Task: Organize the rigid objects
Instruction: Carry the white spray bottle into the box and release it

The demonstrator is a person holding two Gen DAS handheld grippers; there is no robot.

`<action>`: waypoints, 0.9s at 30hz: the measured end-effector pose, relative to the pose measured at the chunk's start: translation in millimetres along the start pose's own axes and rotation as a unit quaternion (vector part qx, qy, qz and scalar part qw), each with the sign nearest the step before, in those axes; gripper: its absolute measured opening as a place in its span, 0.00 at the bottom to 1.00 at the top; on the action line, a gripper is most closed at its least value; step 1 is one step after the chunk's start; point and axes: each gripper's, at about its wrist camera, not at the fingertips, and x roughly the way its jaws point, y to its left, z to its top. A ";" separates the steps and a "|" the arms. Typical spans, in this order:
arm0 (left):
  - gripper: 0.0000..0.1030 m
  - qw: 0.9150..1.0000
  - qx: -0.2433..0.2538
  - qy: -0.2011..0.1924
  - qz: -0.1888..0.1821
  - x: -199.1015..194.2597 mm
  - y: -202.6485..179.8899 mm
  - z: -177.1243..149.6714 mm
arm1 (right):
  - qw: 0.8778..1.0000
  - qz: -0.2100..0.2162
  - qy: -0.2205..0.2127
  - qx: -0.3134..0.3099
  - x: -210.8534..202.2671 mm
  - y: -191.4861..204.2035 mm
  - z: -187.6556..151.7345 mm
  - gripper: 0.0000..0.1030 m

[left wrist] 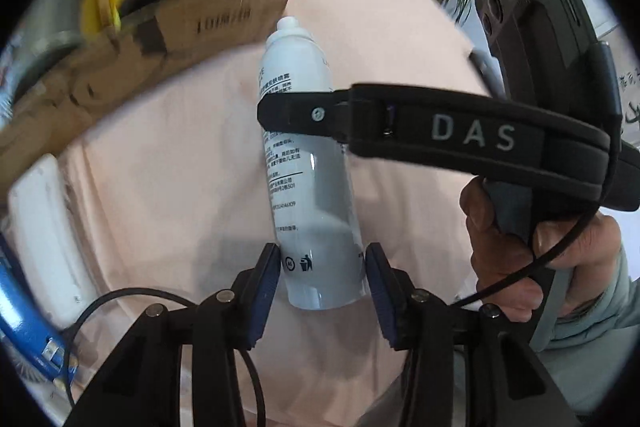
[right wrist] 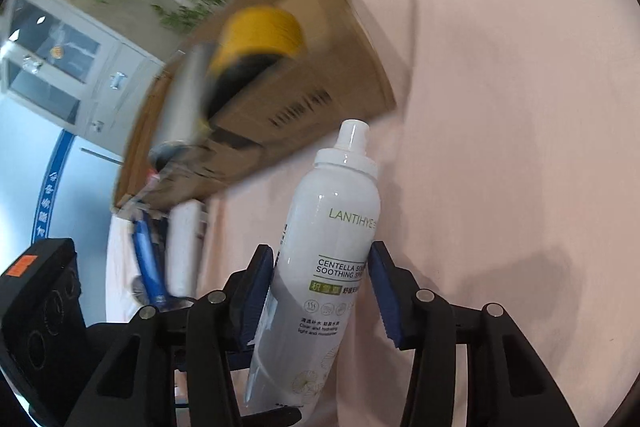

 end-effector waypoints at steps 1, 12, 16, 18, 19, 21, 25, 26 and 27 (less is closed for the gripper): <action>0.41 1.000 0.001 -0.023 0.002 -13.1 -5.8 5.5 | 1.000 0.007 -0.016 -0.008 -12.4 4.9 6.8 0.44; 0.41 0.980 -0.039 -0.191 0.028 -104.4 6.3 124.7 | 0.972 0.018 -0.157 -0.174 -99.5 105.2 142.3 0.41; 0.40 0.979 -0.072 -0.186 0.037 -84.9 33.9 163.8 | 0.964 0.010 -0.142 -0.227 -78.7 118.4 190.0 0.40; 0.40 0.980 -0.096 -0.172 0.032 -64.4 54.4 175.2 | 0.961 0.004 -0.133 -0.242 -66.0 112.6 202.4 0.40; 0.40 0.981 -0.110 -0.157 0.027 -49.2 62.8 182.6 | 0.962 0.002 -0.125 -0.244 -56.1 108.5 208.9 0.40; 0.40 0.984 -0.132 -0.119 0.021 -18.7 71.8 182.7 | 0.969 -0.008 -0.096 -0.228 -20.8 96.4 214.9 0.40; 0.39 0.986 -0.136 -0.094 0.017 -0.5 67.8 175.9 | 0.980 -0.025 -0.062 -0.185 17.7 63.0 205.5 0.41; 0.38 0.986 -0.134 -0.092 0.023 0.8 64.7 174.7 | 0.983 -0.019 -0.056 -0.172 20.8 54.6 205.1 0.41; 0.29 0.987 -0.134 -0.088 0.021 3.2 62.7 174.4 | 0.986 -0.016 -0.050 -0.160 23.1 48.2 205.5 0.41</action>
